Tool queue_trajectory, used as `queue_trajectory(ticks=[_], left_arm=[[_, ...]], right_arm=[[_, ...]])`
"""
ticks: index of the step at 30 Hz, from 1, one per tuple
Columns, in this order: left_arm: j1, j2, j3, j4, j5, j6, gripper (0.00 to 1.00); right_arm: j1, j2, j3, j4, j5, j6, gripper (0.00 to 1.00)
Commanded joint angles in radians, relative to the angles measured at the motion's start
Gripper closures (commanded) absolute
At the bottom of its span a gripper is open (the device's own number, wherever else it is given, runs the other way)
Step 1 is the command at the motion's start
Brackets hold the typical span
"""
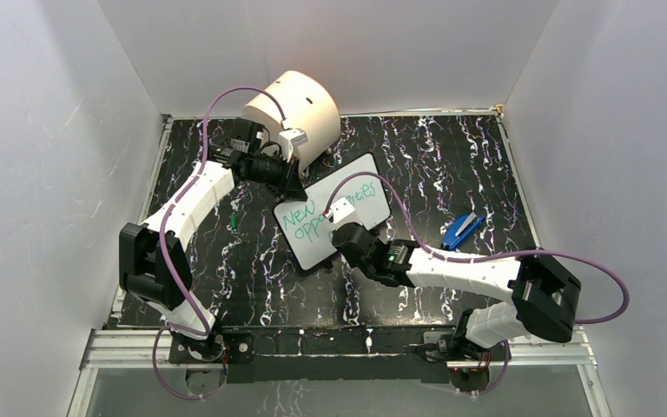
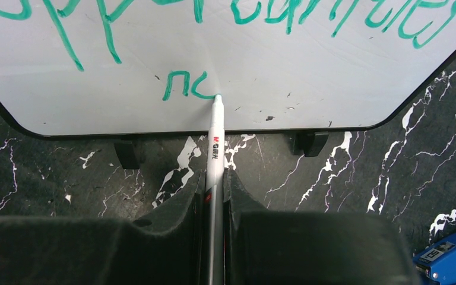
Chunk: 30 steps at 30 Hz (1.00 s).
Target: Write a sentence on the whiteboard
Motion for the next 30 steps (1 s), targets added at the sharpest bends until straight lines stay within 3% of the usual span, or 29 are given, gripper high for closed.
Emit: queue_trajectory(ticks=[1, 17, 30], left_arm=[[-0.014, 0.006, -0.013, -0.063, -0.029, 0.037, 1.0], [-0.014, 0.009, -0.01, -0.066, -0.03, 0.037, 1.0], [-0.014, 0.006, -0.007, -0.067, -0.037, 0.034, 1.0]], right_arm=[[-0.013, -0.026, -0.005, 0.089, 0.048, -0.004, 1.0], [-0.014, -0.064, -0.001, 0.125, -0.017, -0.041, 1.0], [-0.013, -0.048, 0.008, 0.044, -0.069, -0.022, 1.0]])
